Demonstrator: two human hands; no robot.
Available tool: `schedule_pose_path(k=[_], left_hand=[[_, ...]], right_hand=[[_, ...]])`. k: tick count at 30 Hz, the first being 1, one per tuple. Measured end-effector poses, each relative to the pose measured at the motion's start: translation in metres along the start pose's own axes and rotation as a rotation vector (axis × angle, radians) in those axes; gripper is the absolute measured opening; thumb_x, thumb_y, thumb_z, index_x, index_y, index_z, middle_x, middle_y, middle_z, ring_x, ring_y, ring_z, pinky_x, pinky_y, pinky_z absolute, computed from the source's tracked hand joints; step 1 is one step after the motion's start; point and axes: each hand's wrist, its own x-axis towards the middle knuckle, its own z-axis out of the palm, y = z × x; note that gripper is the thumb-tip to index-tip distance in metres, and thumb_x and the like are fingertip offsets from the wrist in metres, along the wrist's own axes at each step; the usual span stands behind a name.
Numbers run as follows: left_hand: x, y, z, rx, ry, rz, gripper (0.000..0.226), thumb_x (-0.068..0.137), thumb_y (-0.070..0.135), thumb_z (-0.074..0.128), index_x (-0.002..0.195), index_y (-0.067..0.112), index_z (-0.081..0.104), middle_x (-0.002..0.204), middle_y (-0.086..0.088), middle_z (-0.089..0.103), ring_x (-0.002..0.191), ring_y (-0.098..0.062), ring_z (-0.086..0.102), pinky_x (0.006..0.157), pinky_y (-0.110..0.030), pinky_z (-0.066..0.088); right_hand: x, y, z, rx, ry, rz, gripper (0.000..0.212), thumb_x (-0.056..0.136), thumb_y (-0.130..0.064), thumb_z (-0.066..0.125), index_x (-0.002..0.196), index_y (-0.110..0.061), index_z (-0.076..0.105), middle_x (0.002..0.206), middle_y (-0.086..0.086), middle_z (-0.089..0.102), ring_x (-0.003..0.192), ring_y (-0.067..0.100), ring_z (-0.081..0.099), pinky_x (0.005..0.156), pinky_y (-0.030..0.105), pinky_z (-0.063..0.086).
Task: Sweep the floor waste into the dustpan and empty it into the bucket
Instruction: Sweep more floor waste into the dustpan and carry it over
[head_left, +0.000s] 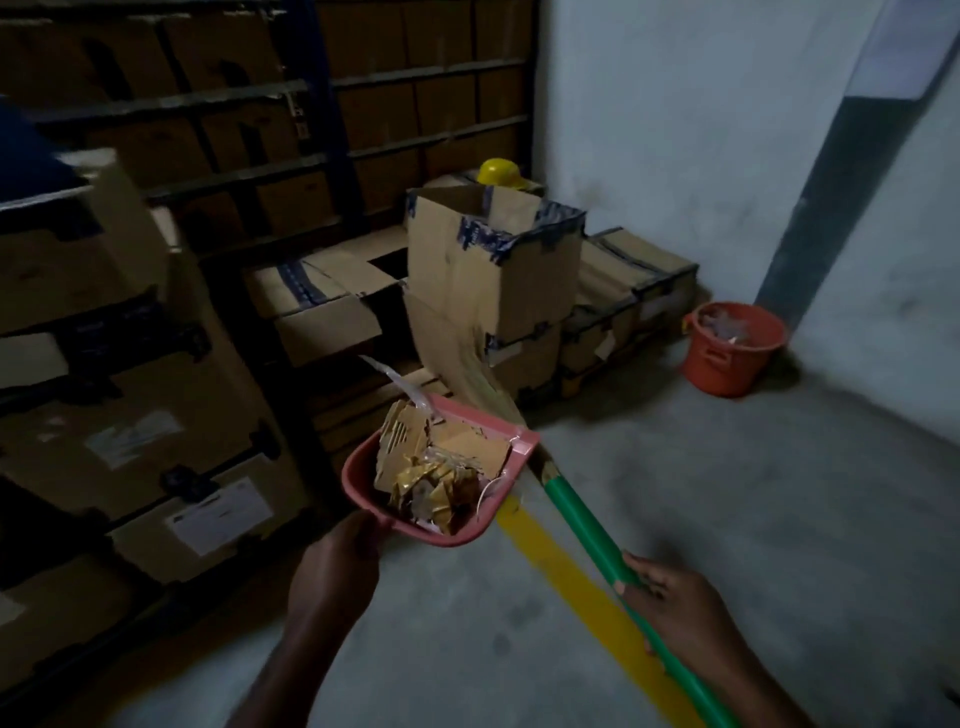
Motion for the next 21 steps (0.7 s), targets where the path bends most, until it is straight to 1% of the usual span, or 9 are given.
schedule_pose_path(k=[3, 6, 9, 11, 14, 16, 18, 19, 21], left_hand=[[0.041, 0.024, 0.026, 0.007, -0.059, 0.056, 0.031, 0.096, 0.022, 0.059, 0.125, 0.033, 0.061, 0.094, 0.012, 0.064, 0.07, -0.003, 0.062, 0.055, -0.026, 0.054], [0.087, 0.052, 0.054, -0.002, -0.136, 0.116, 0.034, 0.098, 0.02, 0.055, 0.128, 0.034, 0.058, 0.102, 0.006, 0.067, 0.074, -0.006, 0.063, 0.056, -0.026, 0.053], [0.141, 0.084, 0.082, -0.042, -0.187, 0.203, 0.03, 0.098, 0.02, 0.055, 0.125, 0.033, 0.06, 0.106, 0.004, 0.068, 0.082, -0.011, 0.065, 0.065, -0.036, 0.058], [0.177, 0.107, 0.099, -0.046, -0.237, 0.268, 0.028, 0.098, 0.022, 0.056, 0.124, 0.031, 0.061, 0.109, 0.0, 0.069, 0.088, -0.017, 0.065, 0.07, -0.037, 0.058], [0.228, 0.139, 0.121, -0.067, -0.324, 0.35, 0.025, 0.098, 0.024, 0.055, 0.121, 0.03, 0.062, 0.114, -0.001, 0.068, 0.095, -0.021, 0.066, 0.077, -0.039, 0.057], [0.262, 0.161, 0.137, -0.088, -0.378, 0.431, 0.025, 0.098, 0.022, 0.057, 0.121, 0.029, 0.064, 0.116, 0.001, 0.068, 0.099, -0.02, 0.066, 0.078, -0.035, 0.055], [0.294, 0.182, 0.156, -0.068, -0.401, 0.516, 0.027, 0.096, 0.021, 0.06, 0.122, 0.028, 0.065, 0.116, 0.003, 0.069, 0.097, -0.016, 0.066, 0.077, -0.033, 0.054], [0.306, 0.193, 0.166, -0.05, -0.424, 0.539, 0.028, 0.096, 0.021, 0.061, 0.122, 0.029, 0.065, 0.113, 0.004, 0.07, 0.093, -0.015, 0.067, 0.076, -0.033, 0.055], [0.328, 0.214, 0.188, -0.027, -0.465, 0.578, 0.028, 0.095, 0.021, 0.062, 0.121, 0.031, 0.065, 0.107, 0.006, 0.071, 0.085, -0.011, 0.066, 0.071, -0.031, 0.055]], right_hand=[[0.026, 0.008, -0.013, 0.02, 0.052, 0.061, 0.042, 0.087, -0.018, 0.074, 0.126, -0.03, 0.065, 0.085, 0.011, 0.073, 0.042, 0.026, 0.062, 0.038, 0.031, 0.047], [0.054, 0.011, -0.026, 0.038, 0.112, 0.113, 0.044, 0.086, -0.017, 0.074, 0.128, -0.024, 0.065, 0.087, 0.013, 0.073, 0.044, 0.025, 0.063, 0.038, 0.029, 0.047], [0.09, 0.01, -0.039, 0.028, 0.212, 0.142, 0.043, 0.085, -0.018, 0.076, 0.127, -0.022, 0.066, 0.089, 0.005, 0.074, 0.053, 0.024, 0.069, 0.044, 0.031, 0.053], [0.112, 0.004, -0.047, 0.036, 0.273, 0.158, 0.043, 0.086, -0.018, 0.075, 0.127, -0.019, 0.065, 0.089, 0.0, 0.074, 0.056, 0.023, 0.07, 0.047, 0.027, 0.054], [0.144, -0.011, -0.057, 0.086, 0.347, 0.194, 0.041, 0.088, -0.019, 0.072, 0.128, -0.023, 0.065, 0.09, 0.002, 0.074, 0.052, 0.029, 0.069, 0.042, 0.027, 0.05], [0.165, -0.016, -0.063, 0.13, 0.402, 0.192, 0.04, 0.088, -0.02, 0.072, 0.127, -0.026, 0.065, 0.086, 0.001, 0.074, 0.049, 0.026, 0.067, 0.041, 0.026, 0.047], [0.188, -0.012, -0.071, 0.153, 0.462, 0.207, 0.041, 0.087, -0.021, 0.074, 0.126, -0.025, 0.066, 0.078, 0.0, 0.073, 0.048, 0.019, 0.064, 0.044, 0.028, 0.049], [0.197, -0.008, -0.076, 0.167, 0.489, 0.219, 0.041, 0.085, -0.022, 0.075, 0.125, -0.025, 0.067, 0.076, -0.003, 0.072, 0.051, 0.014, 0.063, 0.047, 0.031, 0.052], [0.213, -0.001, -0.088, 0.192, 0.566, 0.231, 0.046, 0.08, -0.032, 0.078, 0.124, -0.024, 0.068, 0.079, -0.012, 0.073, 0.066, 0.007, 0.068, 0.062, 0.037, 0.059]])
